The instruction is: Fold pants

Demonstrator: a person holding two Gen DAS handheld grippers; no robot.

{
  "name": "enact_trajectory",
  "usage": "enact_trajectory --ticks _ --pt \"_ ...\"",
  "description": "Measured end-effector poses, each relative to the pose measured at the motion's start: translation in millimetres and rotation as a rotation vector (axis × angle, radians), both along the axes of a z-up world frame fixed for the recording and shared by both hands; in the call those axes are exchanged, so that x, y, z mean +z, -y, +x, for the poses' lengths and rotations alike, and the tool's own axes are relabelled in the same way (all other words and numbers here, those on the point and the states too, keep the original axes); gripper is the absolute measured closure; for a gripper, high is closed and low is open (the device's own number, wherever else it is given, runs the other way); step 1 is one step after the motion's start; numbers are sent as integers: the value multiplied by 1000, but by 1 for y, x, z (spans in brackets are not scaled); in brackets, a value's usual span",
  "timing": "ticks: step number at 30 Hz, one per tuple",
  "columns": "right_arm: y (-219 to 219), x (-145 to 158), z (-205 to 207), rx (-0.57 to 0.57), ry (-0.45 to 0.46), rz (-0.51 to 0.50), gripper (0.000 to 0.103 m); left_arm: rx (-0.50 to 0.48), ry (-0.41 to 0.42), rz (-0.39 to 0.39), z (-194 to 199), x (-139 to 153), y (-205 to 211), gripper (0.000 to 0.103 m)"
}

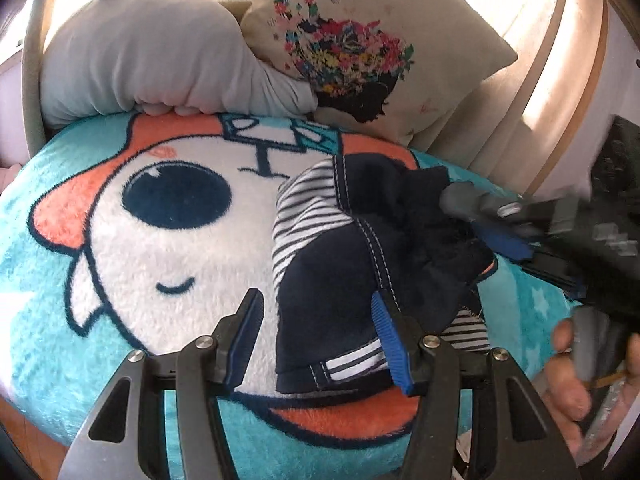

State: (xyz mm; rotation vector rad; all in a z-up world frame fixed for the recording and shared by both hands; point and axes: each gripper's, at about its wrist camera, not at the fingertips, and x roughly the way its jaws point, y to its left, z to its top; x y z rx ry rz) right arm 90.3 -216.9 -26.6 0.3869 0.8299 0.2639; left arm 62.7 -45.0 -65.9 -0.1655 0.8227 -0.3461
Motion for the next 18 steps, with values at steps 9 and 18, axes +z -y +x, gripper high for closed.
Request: enact_trajectory --ticks 9,18 --pt "12 12 -28 0 24 45 96 -2 -32 -37 4 -7 -5 48" --pt "30 -17 -15 -75 -61 31 88 3 -28 -14 -1 -9 -7 39"
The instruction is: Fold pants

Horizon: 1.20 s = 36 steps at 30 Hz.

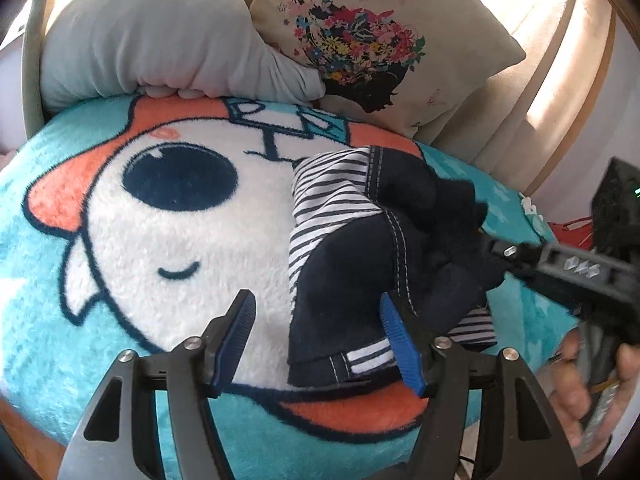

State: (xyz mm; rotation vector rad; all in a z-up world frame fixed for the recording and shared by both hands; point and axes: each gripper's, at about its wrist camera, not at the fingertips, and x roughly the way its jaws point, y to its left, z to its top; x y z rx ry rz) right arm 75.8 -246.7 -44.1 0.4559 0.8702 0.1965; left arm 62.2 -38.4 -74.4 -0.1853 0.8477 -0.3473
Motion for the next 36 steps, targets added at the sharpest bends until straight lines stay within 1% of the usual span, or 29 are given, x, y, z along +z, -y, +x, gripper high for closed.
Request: enact_trajectory --ticks 1,3,4,5,7,8,10,11,13,14,15,16,17,20,22,24,26,27,28,29,30,31,32,33,34,36 --pt "1 7 -6 -2 28 6 81 6 2 -4 -1 1 -2 39" --pt "0 19 -15 1 82 14 32 12 -1 -22 -1 3 -6 39" --pt "-1 27 -23 5 116 19 29 15 -2 -30 -1 3 -7 39" --pt "-3 33 -28 16 138 18 29 19 -3 -30 -1 3 -8 39" --pt "-10 39 -34 37 144 2 29 18 -6 -30 -1 3 -8 39" --pt "-14 38 -33 42 137 -9 30 15 -6 -27 -1 2 -7 39" --pt "-25 32 -29 80 117 -27 43 14 -4 -19 -2 2 -5 39" --pt "-29 26 -25 91 94 -34 53 14 -5 -16 -1 1 -4 39" --pt "-33 12 -18 95 36 -52 61 15 -10 -14 0 0 -2 39" --pt "-34 4 -15 92 -2 -62 84 16 -15 -11 0 -2 -2 39" --pt "-34 1 -14 93 -15 -58 90 17 -21 -8 1 -2 -1 39" --pt "-34 3 -18 96 0 -49 91 18 -24 -8 0 -3 -2 39" --pt "-35 10 -24 104 26 -52 95 18 -24 -10 0 -3 -2 39" --pt "-37 25 -36 104 73 -80 97 14 -24 -21 0 -3 -2 39" --pt "-36 25 -37 102 75 -81 97 15 -23 -19 -1 -4 -1 39" --pt "-32 12 -31 82 45 -87 96 14 -28 -18 0 -4 -1 39" --pt "-29 -15 -18 71 -48 -82 95 10 -31 -24 0 -3 -1 39" --pt "-27 -20 -17 70 -54 -68 95 11 -29 -24 0 -2 -2 39" --pt "-24 -19 -19 64 -43 -51 94 16 -23 -21 0 1 -5 39" --pt "-23 -13 -22 69 -32 -43 89 19 -19 -22 0 3 -7 39" --pt "-22 -6 -25 76 -14 -46 72 24 -17 -27 1 5 -10 39" --pt "-21 -1 -28 77 4 -50 60 29 -20 -39 3 8 -14 34" --pt "-20 8 -32 68 39 -56 32 38 -23 -51 5 10 -17 31" --pt "-17 14 -36 57 72 -58 20 48 -26 -61 8 12 -20 28" --pt "-15 19 -39 51 97 -58 20 58 -30 -74 13 13 -22 28" --pt "-9 21 -36 48 97 -51 20 53 -51 -94 21 12 -22 28"
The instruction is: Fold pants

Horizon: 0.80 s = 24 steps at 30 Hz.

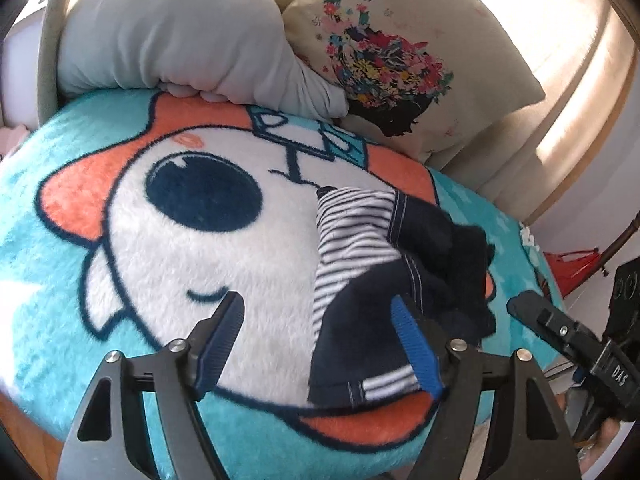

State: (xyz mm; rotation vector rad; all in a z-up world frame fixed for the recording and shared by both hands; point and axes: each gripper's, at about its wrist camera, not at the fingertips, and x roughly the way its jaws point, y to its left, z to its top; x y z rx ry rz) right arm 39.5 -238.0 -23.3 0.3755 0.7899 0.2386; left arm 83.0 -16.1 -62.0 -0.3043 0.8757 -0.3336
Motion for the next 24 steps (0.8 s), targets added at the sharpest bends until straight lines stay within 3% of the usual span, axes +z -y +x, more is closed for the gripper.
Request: enact_trajectory --ticks 3,8,11,12,15,17,19,21,22,24 --pt "10 -14 16 -18 -68 48 20 -24 -57 -72 18 -5 3 28" --pt "28 -42 44 -10 -152 215 20 -36 -126 -166 42 -15 4 28" --pt "27 -52 52 -4 -188 256 31 -32 -131 -192 48 -16 3 47" --pt "27 -53 53 -8 -192 251 38 -34 -130 -203 49 -16 3 49" --pt "22 -55 54 -15 -196 224 41 -34 -134 -198 53 -20 8 49" --pt "20 -56 55 -10 -197 207 48 -34 -137 -179 55 -25 13 54" --pt "19 -57 56 -7 -196 207 51 -44 -125 -168 54 -27 18 72" --pt "21 -58 55 -9 -201 220 61 -59 -112 -173 49 -24 20 87" --pt "20 -56 54 -8 -197 217 64 -61 -99 -166 45 -20 21 93" --pt "16 -44 48 4 -162 204 73 -57 -71 -163 37 -10 18 94"
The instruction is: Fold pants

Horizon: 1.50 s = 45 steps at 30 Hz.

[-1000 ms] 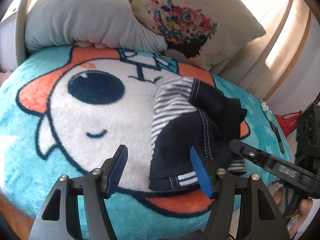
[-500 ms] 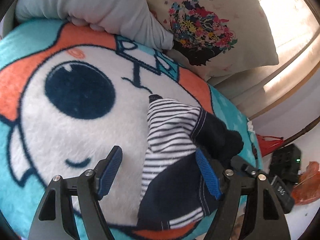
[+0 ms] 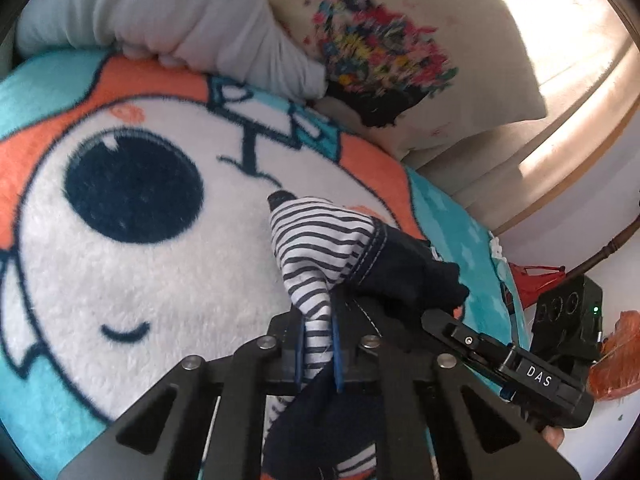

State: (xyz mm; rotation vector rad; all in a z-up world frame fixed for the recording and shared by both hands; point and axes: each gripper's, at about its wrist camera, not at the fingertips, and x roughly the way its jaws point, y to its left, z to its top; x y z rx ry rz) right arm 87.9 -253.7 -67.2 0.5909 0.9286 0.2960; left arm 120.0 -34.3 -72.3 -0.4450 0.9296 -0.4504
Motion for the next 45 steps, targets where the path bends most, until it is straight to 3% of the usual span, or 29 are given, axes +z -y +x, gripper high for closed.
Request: enact_trajectory --ticks 7,13,21,28,38,45 --pt "-33 43 -19 67 140 13 75 84 95 -31 -35 42 -38 94" --pt "-74 48 -9 146 151 22 75 172 110 -16 -44 52 -75 94" --pt "-95 54 5 181 167 11 75 201 117 -23 -35 56 -93 94" --pt "-85 50 25 154 158 9 75 166 120 6 -5 47 -84 94" --pt "-73 40 53 121 132 -11 75 120 81 -18 33 27 -76 94" --pt "-66 18 80 103 96 -10 74 109 42 -15 67 3 -70 93"
